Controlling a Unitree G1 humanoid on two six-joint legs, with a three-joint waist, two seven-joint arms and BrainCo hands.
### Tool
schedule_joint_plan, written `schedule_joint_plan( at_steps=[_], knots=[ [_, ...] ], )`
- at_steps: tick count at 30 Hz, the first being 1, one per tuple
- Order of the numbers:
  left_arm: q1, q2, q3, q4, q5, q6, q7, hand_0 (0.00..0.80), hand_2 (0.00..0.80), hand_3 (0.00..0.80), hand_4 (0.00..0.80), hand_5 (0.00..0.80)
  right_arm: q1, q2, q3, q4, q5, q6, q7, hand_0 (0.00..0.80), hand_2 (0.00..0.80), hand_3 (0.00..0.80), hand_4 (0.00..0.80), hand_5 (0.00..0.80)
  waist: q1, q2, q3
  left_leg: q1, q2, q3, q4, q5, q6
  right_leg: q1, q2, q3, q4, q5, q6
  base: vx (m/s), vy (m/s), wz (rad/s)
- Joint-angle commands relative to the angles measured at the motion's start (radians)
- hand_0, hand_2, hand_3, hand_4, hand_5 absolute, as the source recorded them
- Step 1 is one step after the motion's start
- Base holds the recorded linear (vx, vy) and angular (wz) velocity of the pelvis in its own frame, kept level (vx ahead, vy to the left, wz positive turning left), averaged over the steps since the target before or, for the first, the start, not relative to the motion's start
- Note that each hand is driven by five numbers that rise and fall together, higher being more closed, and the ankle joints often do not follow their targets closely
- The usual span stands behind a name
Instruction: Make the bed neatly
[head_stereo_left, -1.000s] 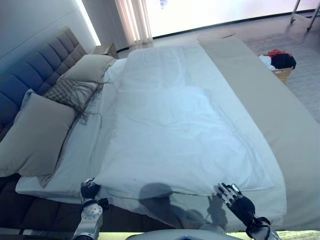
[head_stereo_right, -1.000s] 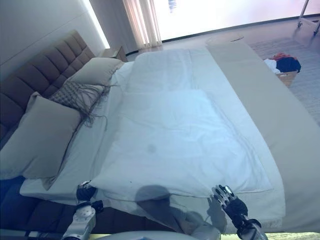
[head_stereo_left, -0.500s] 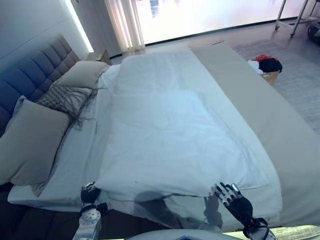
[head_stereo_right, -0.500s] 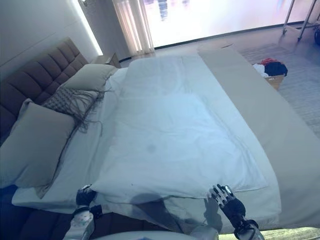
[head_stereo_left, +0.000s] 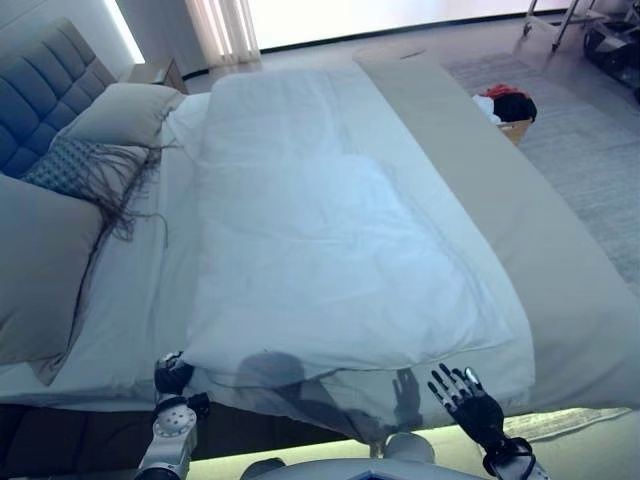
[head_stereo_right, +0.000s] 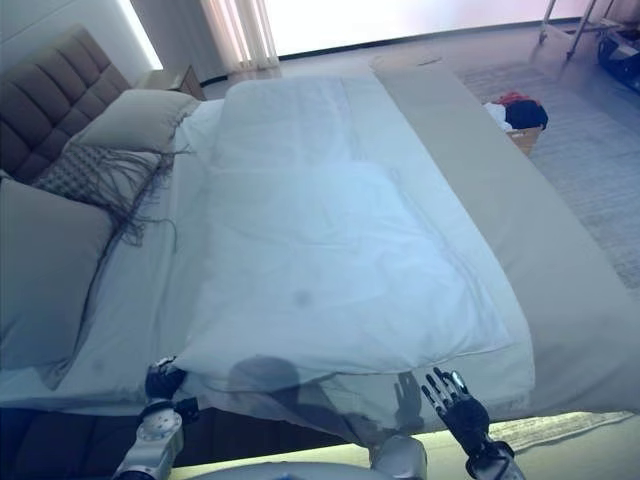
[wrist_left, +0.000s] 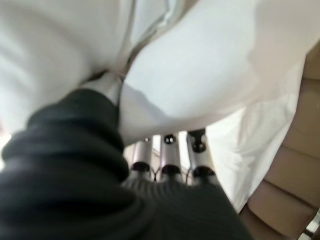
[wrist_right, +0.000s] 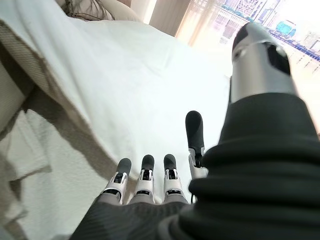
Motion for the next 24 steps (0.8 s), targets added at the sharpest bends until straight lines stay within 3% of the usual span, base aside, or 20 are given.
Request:
schedule_joint_plan(
  at_steps=[1, 2, 3, 5, 7, 8, 10, 12, 13, 16, 21, 24],
  knots=[
    [-0.028, 0.104, 0.151, -0.085, -0.073, -0.091, 0.049, 0.800, 0.800, 0.800, 0.800, 0.800, -0.027, -0.013, -0.002, -0.057, -0.018, -0.006, -0.004, 0.000, 0.000, 0.000, 0.000, 0.000, 0.018, -0.034, 0.042, -0.109, 0.000, -0.032, 0.351, -0.116, 0.029, 0.134, 0.053, -0.065, -0.210, 0.185, -0.033, 0.002, 0.115, -0.26],
    [-0.006, 0.095, 0.157, -0.097, -0.085, -0.092, 0.043, 0.800, 0.800, 0.800, 0.800, 0.800, -0.033, -0.021, -0.005, -0.071, -0.006, 0.006, -0.020, 0.000, 0.000, 0.000, 0.000, 0.000, 0.018, -0.029, 0.045, -0.102, 0.010, -0.052, 0.343, -0.088, 0.015, 0.136, 0.050, -0.055, -0.203, 0.183, -0.038, -0.018, 0.250, -0.33],
    [0.014, 0.078, 0.159, -0.103, -0.101, -0.098, 0.045, 0.800, 0.800, 0.800, 0.800, 0.800, -0.042, -0.032, -0.004, -0.087, 0.001, 0.019, -0.034, 0.000, 0.000, 0.000, 0.000, 0.000, 0.011, -0.018, 0.040, -0.075, 0.034, -0.080, 0.272, -0.006, -0.001, 0.126, 0.044, -0.035, -0.209, 0.197, -0.049, 0.021, 0.353, -0.39],
    [0.026, 0.061, 0.171, -0.092, -0.117, -0.108, 0.038, 0.800, 0.800, 0.800, 0.800, 0.800, -0.051, -0.048, -0.004, -0.090, 0.001, 0.034, -0.046, 0.000, 0.000, 0.000, 0.000, 0.000, 0.000, 0.007, 0.026, -0.002, 0.099, -0.123, 0.132, 0.067, -0.031, 0.120, 0.041, 0.004, -0.198, 0.183, -0.045, 0.084, 0.412, -0.42],
    [0.029, 0.042, 0.174, -0.079, -0.121, -0.118, 0.034, 0.800, 0.800, 0.800, 0.800, 0.800, -0.067, -0.062, -0.004, -0.087, 0.007, 0.045, -0.062, 0.000, 0.000, 0.000, 0.000, 0.000, -0.011, 0.037, 0.007, 0.073, 0.162, -0.157, 0.003, 0.107, -0.071, 0.109, 0.020, 0.040, -0.176, 0.158, -0.027, 0.132, 0.455, -0.11],
    [0.027, 0.036, 0.173, -0.076, -0.120, -0.120, 0.034, 0.800, 0.800, 0.800, 0.800, 0.800, -0.072, -0.069, -0.002, -0.087, 0.013, 0.046, -0.066, 0.000, 0.000, 0.000, 0.000, 0.000, -0.013, 0.046, 0.004, 0.081, 0.172, -0.148, -0.025, 0.133, -0.072, 0.097, 0.017, 0.038, -0.172, 0.170, -0.033, 0.086, 0.492, 0.07],
    [0.020, 0.016, 0.165, -0.063, -0.114, -0.133, 0.034, 0.800, 0.800, 0.800, 0.800, 0.800, -0.101, -0.072, 0.004, -0.093, 0.025, 0.051, -0.078, 0.000, 0.000, 0.000, 0.000, 0.000, -0.018, 0.078, -0.004, 0.119, 0.194, -0.182, -0.095, 0.166, -0.111, 0.060, -0.022, 0.072, -0.126, 0.164, -0.010, 0.040, 0.507, 0.02],
    [0.012, 0.009, 0.170, -0.043, -0.100, -0.150, 0.021, 0.800, 0.800, 0.800, 0.800, 0.800, -0.115, -0.061, 0.006, -0.108, 0.022, 0.059, -0.092, 0.000, 0.000, 0.000, 0.000, 0.000, -0.019, 0.085, -0.003, 0.129, 0.191, -0.178, -0.082, 0.135, -0.121, 0.039, -0.074, 0.096, -0.097, 0.168, 0.019, 0.045, 0.410, -0.01],
    [0.006, 0.010, 0.173, -0.042, -0.085, -0.152, 0.014, 0.800, 0.800, 0.800, 0.800, 0.800, -0.119, -0.041, 0.006, -0.119, 0.008, 0.057, -0.099, 0.000, 0.000, 0.000, 0.000, 0.000, -0.016, 0.084, -0.001, 0.126, 0.177, -0.167, -0.070, 0.089, -0.117, 0.035, -0.117, 0.098, -0.086, 0.181, 0.046, 0.038, 0.338, 0.07],
    [-0.010, 0.027, 0.169, -0.047, -0.083, -0.147, -0.001, 0.800, 0.800, 0.800, 0.800, 0.800, -0.113, 0.002, -0.001, -0.132, 0.010, 0.056, -0.117, 0.000, 0.000, 0.000, 0.000, 0.000, -0.006, 0.069, 0.002, 0.107, 0.149, -0.133, -0.030, 0.019, -0.100, 0.051, -0.195, 0.076, -0.107, 0.235, 0.086, 0.001, 0.275, 0.09],
    [-0.051, 0.054, 0.150, -0.051, -0.093, -0.155, 0.007, 0.800, 0.800, 0.800, 0.800, 0.800, -0.131, 0.024, 0.015, -0.141, 0.006, 0.089, -0.125, 0.000, 0.000, 0.000, 0.000, 0.000, 0.011, 0.049, 0.023, 0.047, 0.129, -0.147, 0.063, -0.032, -0.083, 0.078, -0.246, 0.043, -0.162, 0.312, 0.110, -0.062, 0.191, 0.14],
    [-0.058, 0.078, 0.148, -0.067, -0.094, -0.156, 0.001, 0.800, 0.800, 0.800, 0.800, 0.800, -0.159, 0.040, 0.041, -0.148, 0.007, 0.053, -0.138, 0.000, 0.000, 0.000, 0.000, 0.000, 0.041, 0.017, 0.035, 0.004, 0.101, -0.174, 0.144, -0.096, -0.060, 0.096, -0.258, 0.053, -0.216, 0.361, 0.125, -0.056, 0.119, -0.10]
  ],
)
